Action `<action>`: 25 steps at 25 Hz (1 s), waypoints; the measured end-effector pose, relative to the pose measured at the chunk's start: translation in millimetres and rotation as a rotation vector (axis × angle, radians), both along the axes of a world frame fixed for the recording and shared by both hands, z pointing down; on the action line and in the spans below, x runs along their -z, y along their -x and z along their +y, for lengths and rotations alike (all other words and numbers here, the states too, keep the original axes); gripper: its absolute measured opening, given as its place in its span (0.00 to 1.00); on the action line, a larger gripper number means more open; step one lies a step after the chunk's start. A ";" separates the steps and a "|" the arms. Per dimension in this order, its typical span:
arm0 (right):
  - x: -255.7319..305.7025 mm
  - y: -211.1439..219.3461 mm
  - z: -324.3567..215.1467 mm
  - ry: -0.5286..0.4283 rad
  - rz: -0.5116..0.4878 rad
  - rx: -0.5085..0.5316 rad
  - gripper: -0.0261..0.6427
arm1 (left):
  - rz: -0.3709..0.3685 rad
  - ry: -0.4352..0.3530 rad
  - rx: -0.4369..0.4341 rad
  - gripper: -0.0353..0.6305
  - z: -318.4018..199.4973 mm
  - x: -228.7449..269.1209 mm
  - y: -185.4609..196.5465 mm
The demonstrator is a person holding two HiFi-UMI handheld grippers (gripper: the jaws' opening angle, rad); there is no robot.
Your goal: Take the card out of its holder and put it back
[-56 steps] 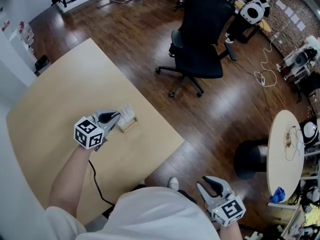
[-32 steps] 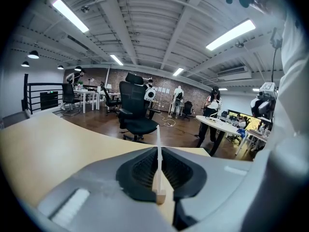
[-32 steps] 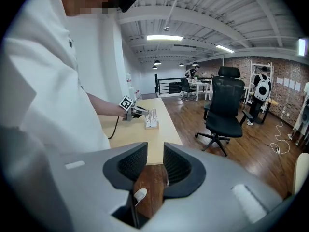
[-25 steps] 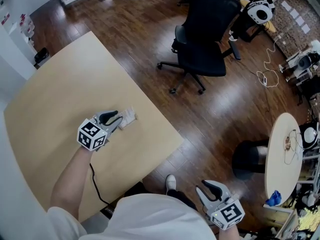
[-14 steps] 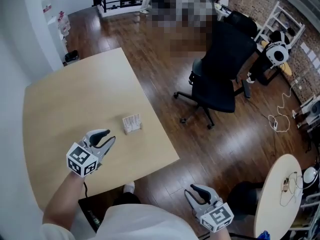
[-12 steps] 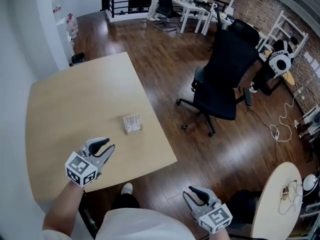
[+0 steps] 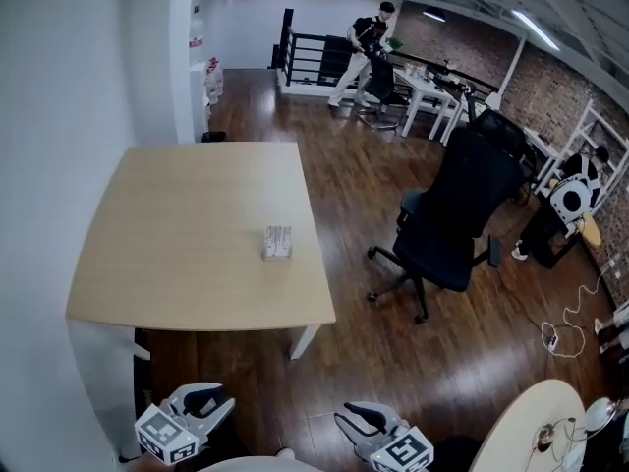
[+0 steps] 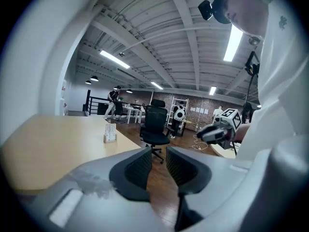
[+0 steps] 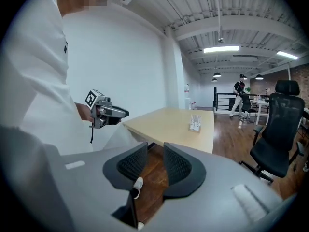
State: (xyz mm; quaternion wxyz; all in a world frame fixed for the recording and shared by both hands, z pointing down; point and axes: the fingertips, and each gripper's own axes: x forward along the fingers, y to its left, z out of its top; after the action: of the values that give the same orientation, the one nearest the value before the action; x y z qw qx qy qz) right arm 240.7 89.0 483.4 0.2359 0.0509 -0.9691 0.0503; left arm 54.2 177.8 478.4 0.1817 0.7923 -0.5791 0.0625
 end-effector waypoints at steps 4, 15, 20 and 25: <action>11.3 -9.1 27.2 -0.003 -0.030 0.043 0.20 | -0.010 0.004 0.032 0.20 38.4 7.3 -25.7; 23.3 -17.7 59.8 -0.034 -0.080 0.038 0.19 | -0.021 -0.029 0.035 0.20 66.9 16.5 -41.3; 26.1 -23.8 69.7 -0.039 -0.084 0.028 0.19 | -0.034 -0.040 -0.011 0.20 66.2 24.8 -53.7; 30.1 -23.8 81.6 -0.051 -0.091 0.024 0.19 | -0.018 -0.040 -0.020 0.20 78.6 24.1 -54.1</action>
State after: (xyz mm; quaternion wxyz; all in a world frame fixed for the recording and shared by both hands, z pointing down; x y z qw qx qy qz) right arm 264.4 170.6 453.3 0.1910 0.0430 -0.9803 0.0248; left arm 108.4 256.4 454.3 0.1601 0.8008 -0.5740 0.0599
